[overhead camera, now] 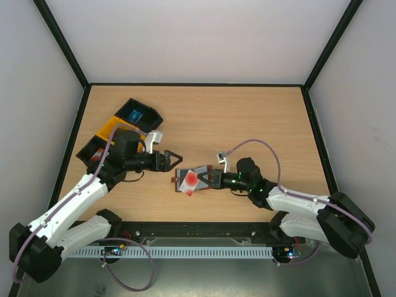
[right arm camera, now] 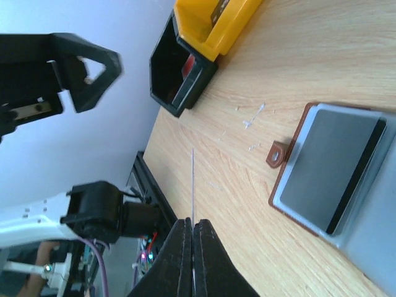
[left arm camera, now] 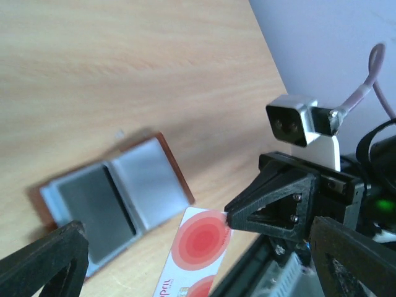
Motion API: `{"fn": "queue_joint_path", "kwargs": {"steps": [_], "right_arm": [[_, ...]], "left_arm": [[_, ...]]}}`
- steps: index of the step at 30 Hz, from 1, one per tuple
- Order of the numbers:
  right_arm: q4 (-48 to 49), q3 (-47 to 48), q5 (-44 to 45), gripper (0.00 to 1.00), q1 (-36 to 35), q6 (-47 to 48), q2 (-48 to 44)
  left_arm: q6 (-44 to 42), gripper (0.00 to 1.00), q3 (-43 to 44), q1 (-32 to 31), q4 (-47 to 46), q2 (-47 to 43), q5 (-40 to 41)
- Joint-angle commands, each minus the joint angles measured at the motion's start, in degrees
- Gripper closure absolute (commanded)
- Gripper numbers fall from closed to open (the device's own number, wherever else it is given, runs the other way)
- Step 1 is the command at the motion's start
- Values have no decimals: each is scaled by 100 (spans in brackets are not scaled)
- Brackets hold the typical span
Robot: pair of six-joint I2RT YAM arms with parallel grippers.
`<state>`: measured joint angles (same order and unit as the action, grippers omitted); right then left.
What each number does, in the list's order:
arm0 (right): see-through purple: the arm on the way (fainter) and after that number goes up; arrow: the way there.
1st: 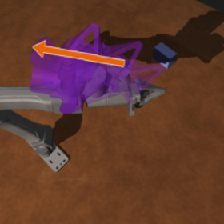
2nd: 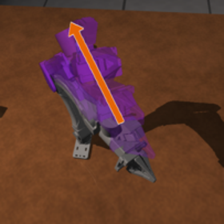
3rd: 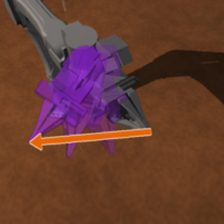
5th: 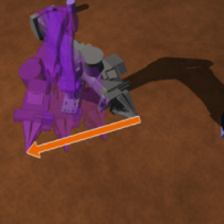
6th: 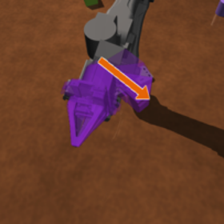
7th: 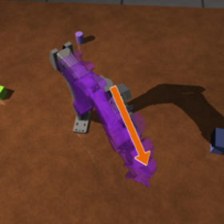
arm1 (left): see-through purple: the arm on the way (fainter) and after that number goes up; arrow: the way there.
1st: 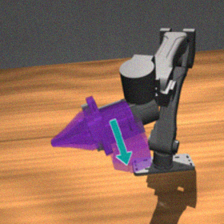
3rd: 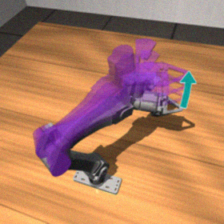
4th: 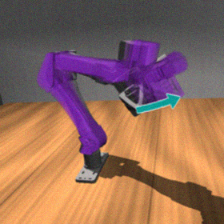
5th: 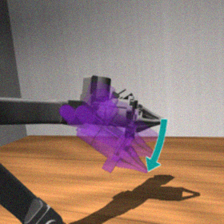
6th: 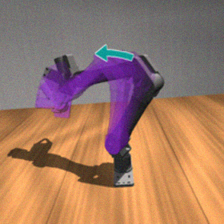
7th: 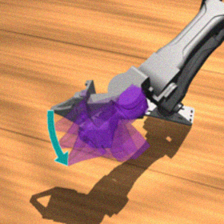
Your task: Take the credit cards out of the card holder
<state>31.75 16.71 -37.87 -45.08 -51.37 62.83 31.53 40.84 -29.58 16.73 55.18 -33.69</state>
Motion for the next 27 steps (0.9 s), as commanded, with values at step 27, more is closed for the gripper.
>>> {"fn": "queue_joint_path", "kwargs": {"steps": [27], "right_arm": [[4077,1045,2668,98,-689,-2973,1421]], "left_arm": [[3455,34,-946,41,-2360,-1867,1321]]}}
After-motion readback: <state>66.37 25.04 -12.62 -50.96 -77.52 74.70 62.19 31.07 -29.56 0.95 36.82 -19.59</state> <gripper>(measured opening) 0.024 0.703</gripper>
